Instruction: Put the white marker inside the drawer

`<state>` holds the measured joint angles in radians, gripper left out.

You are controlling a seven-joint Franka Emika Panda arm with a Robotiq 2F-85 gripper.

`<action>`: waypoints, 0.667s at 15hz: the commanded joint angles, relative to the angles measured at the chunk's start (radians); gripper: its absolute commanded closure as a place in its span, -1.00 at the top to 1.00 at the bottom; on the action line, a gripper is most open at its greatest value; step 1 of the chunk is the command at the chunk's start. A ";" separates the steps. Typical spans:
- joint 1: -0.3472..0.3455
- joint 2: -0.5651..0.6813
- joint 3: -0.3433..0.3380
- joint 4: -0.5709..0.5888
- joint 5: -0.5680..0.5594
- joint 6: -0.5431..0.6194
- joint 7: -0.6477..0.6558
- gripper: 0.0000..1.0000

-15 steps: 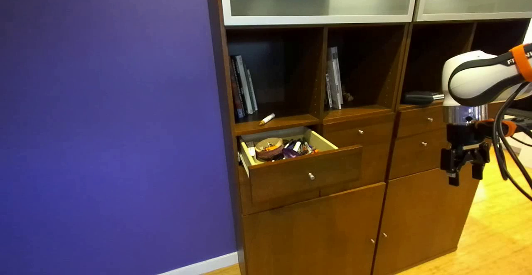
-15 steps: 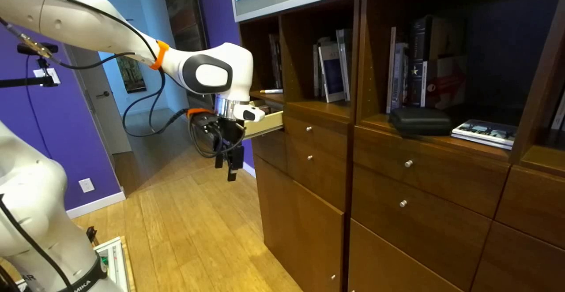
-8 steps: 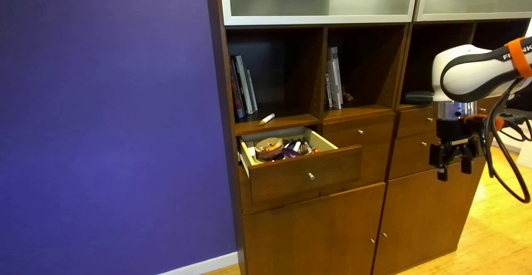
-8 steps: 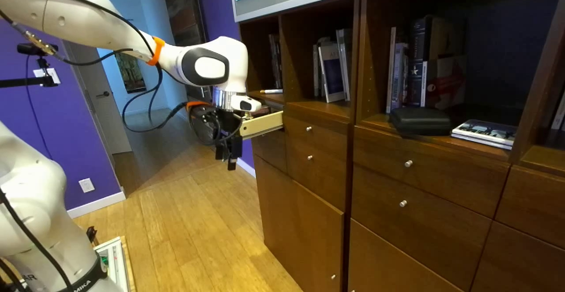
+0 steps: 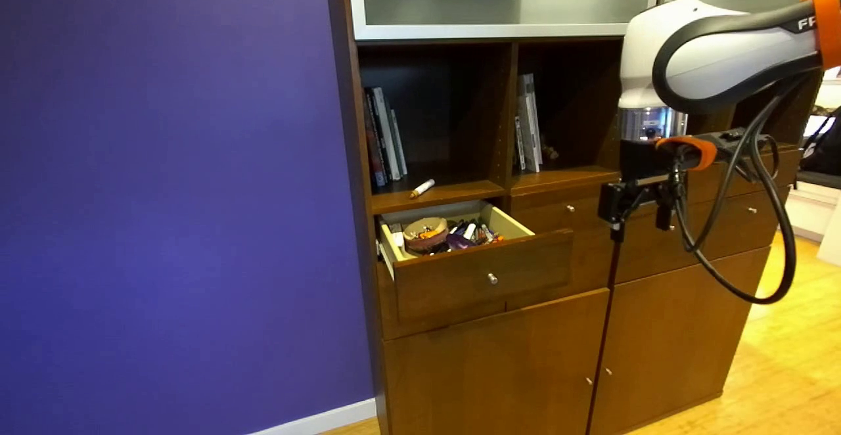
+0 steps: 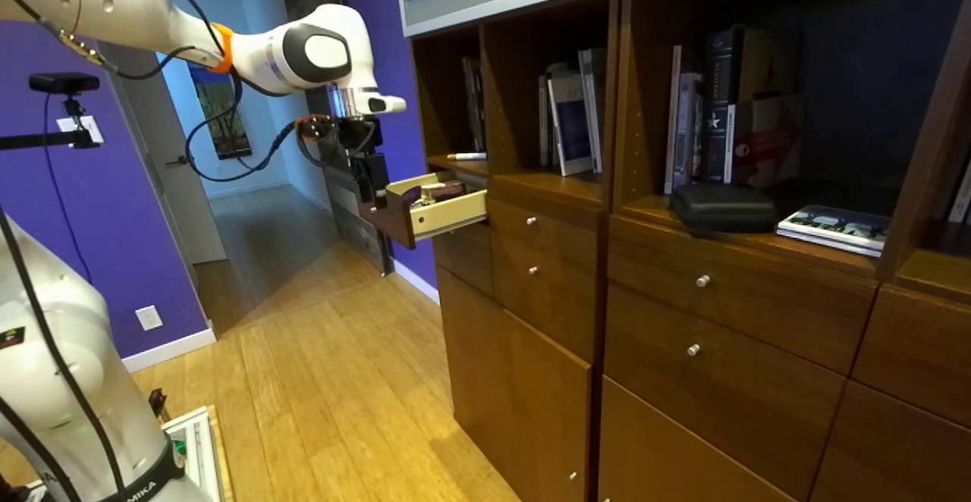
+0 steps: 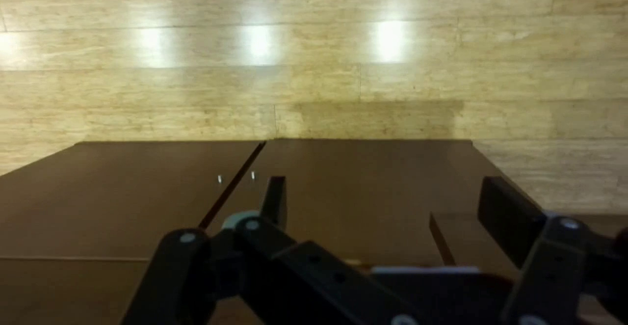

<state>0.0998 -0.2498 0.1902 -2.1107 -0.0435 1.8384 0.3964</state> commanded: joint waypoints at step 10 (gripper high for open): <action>0.088 0.359 0.115 0.431 -0.362 0.239 0.450 1.00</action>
<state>0.1353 -0.0234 0.3002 -1.8104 -0.3041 2.0507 0.7176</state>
